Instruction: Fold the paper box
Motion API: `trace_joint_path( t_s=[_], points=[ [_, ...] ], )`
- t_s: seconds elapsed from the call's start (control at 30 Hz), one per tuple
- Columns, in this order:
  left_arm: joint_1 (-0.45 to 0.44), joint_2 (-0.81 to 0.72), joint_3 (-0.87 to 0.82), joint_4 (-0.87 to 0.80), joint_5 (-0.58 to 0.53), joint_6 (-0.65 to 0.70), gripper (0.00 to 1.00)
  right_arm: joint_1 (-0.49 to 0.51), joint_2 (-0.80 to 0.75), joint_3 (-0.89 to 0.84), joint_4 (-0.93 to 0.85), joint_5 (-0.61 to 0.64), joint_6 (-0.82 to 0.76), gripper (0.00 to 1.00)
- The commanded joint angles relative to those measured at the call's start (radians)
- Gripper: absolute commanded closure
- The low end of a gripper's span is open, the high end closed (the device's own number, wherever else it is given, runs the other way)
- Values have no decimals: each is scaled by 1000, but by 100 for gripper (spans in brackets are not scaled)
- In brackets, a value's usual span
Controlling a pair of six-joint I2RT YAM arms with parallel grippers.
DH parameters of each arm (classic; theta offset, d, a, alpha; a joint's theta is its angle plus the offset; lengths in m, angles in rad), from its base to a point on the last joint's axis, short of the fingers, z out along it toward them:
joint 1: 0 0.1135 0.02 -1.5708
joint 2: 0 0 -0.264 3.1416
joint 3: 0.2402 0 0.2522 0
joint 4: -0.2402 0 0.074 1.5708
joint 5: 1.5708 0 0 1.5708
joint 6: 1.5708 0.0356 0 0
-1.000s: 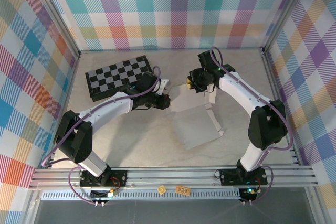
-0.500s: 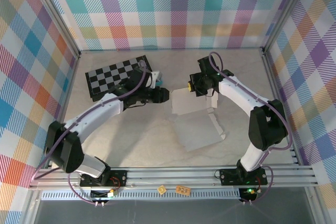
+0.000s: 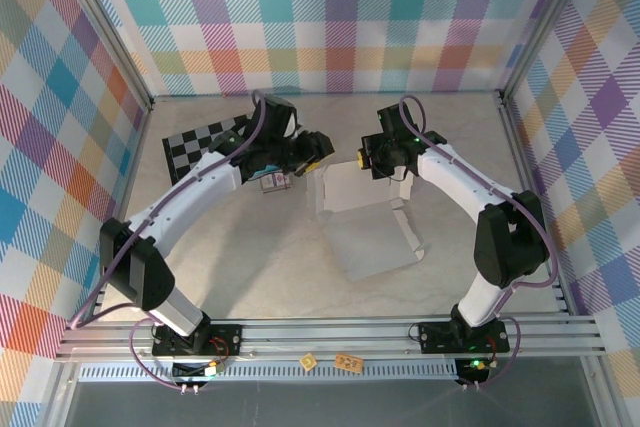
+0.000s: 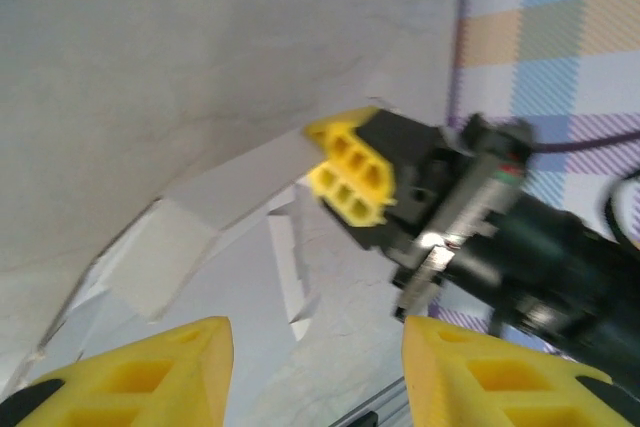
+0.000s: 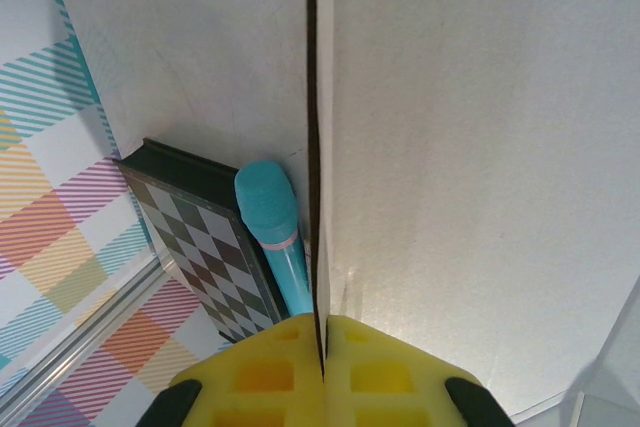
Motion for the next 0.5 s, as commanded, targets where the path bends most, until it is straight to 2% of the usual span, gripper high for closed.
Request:
trace_joint_path(
  t_s=[0.0, 0.2, 0.47],
  points=[
    [-5, 3, 30, -80, -37, -77, 52, 2, -33, 25, 13, 10, 16, 100],
    [-24, 40, 30, -86, -76, -80, 51, 3, -39, 20, 16, 6, 20, 100],
    [-45, 112, 50, 0, -37, -111, 51, 3, -52, 8, 21, 4, 24, 100]
  ],
)
